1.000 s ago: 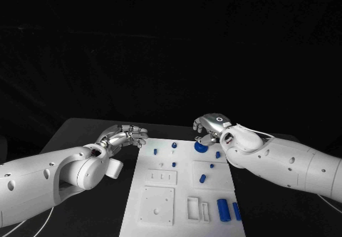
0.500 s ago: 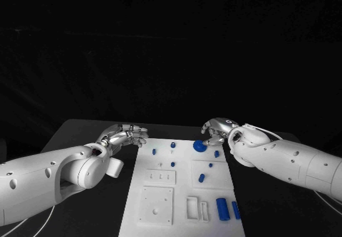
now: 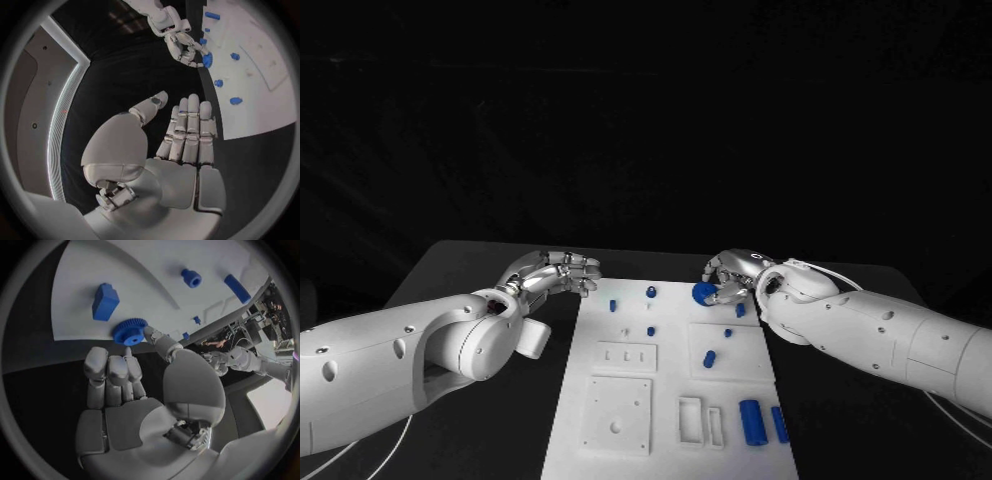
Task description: Assemble the parts on the task board
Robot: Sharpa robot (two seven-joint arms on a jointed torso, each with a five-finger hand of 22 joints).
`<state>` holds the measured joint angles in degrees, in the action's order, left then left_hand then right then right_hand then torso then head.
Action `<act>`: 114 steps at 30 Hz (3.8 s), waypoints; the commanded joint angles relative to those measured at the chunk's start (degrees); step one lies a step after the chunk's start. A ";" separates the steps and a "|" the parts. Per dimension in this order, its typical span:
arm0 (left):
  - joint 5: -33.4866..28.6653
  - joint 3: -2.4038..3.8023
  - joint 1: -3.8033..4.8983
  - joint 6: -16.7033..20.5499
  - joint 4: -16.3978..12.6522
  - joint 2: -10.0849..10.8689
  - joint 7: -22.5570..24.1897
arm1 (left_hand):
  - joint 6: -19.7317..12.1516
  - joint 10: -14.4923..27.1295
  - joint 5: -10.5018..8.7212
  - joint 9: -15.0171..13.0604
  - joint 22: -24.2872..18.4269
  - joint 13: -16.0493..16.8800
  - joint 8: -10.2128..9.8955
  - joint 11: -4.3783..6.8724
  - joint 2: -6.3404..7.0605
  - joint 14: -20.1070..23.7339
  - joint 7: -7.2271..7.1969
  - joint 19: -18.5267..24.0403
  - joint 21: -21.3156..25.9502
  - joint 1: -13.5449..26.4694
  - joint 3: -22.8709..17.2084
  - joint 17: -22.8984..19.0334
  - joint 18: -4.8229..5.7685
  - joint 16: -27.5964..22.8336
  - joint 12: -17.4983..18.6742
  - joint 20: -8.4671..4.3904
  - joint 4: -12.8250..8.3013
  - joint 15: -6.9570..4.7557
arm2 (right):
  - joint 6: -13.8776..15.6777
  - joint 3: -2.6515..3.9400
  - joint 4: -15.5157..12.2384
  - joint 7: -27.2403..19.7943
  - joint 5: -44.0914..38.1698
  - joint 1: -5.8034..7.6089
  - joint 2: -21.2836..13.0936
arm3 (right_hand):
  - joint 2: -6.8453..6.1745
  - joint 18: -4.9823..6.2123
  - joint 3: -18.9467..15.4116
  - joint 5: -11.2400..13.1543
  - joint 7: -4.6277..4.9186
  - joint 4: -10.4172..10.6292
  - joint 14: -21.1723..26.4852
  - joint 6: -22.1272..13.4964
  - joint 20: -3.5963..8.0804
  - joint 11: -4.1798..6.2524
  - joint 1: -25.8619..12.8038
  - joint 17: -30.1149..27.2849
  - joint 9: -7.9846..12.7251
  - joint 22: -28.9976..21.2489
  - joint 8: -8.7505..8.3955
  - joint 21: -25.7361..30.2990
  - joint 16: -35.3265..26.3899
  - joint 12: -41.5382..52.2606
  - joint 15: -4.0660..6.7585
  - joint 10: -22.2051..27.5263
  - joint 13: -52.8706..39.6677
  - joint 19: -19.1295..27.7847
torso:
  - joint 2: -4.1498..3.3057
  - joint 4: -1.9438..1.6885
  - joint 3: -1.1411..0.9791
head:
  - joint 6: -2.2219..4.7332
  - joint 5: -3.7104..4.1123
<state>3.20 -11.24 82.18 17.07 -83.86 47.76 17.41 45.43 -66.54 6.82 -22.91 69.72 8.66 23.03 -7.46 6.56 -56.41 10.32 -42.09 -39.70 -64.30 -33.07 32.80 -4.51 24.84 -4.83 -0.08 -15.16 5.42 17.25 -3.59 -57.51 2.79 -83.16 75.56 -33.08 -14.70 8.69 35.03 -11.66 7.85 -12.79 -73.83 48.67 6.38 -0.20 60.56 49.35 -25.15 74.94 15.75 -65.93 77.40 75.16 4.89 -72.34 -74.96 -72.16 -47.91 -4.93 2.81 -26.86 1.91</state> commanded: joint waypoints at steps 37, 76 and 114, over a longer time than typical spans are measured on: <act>0.14 0.05 0.08 -0.88 -0.09 0.22 0.21 | -0.01 -0.23 -0.23 -0.14 -0.13 -0.11 -0.43 -0.18 0.37 -0.26 -0.03 0.60 -0.22 0.11 -0.09 0.16 -0.82 -0.51 0.39 0.01 -0.11 0.19 | -3.39 -0.03 0.89 -0.63 -3.90 -1.45 0.25 | 0.99 6.31 4.58 -2.88 -0.06 -0.31 0.15 1.07 0.33 -1.12 1.18 2.33 0.00 1.10 0.58 -2.25 -0.77 0.11 0.09 -1.97 -5.74 1.89 | 0.09 0.15 0.02 | -0.88 -0.17; 0.14 0.04 0.08 -0.79 -0.10 0.38 0.14 | -0.04 -0.21 -0.22 -0.20 -0.20 -0.16 -0.50 -0.22 0.34 -0.28 0.01 0.63 -0.26 0.08 -0.13 0.22 -0.82 -0.62 0.52 0.01 -0.06 0.20 | 1.28 -0.03 1.17 -2.24 -11.14 -1.60 -0.23 | 3.91 6.31 10.19 8.51 -1.66 -0.29 -0.57 7.97 -0.09 0.35 3.82 5.19 -1.85 0.93 4.22 -2.75 -3.18 -1.08 1.41 -1.70 -5.52 2.64 | 0.08 0.05 0.09 | -1.00 0.39; 0.15 0.05 0.08 -0.55 -0.59 1.02 0.16 | -0.01 -0.27 -0.21 -0.27 -0.26 -0.20 -0.54 -0.21 0.35 -0.32 -0.01 0.66 -0.33 -0.09 -0.19 0.30 -0.83 -0.73 0.61 0.01 -0.14 0.19 | 12.02 0.10 -14.71 8.13 -23.30 -1.47 -2.60 | -0.43 6.31 7.62 8.85 -2.69 4.34 -0.99 9.93 0.78 1.37 1.09 6.08 -3.17 0.72 4.99 -3.34 -3.29 0.20 2.41 -3.59 -6.36 1.64 | 0.08 -0.06 0.08 | -0.40 0.00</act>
<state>3.20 -11.24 82.19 16.98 -84.35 48.83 17.15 45.43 -66.54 6.83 -23.12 69.52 8.53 22.81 -7.46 6.56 -56.41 10.32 -41.67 -39.70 -64.30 -33.07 33.03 -4.42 24.40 -4.60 -0.09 -15.16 5.41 27.09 -3.51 -71.91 8.04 -102.77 74.08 -35.79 -14.96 8.28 42.71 -2.82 5.39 -8.74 -74.83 56.80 6.87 1.23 61.54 55.37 -25.85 74.93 20.79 -68.89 74.27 75.21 6.96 -75.57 -74.92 -70.43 -47.79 -4.89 2.88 -27.27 2.01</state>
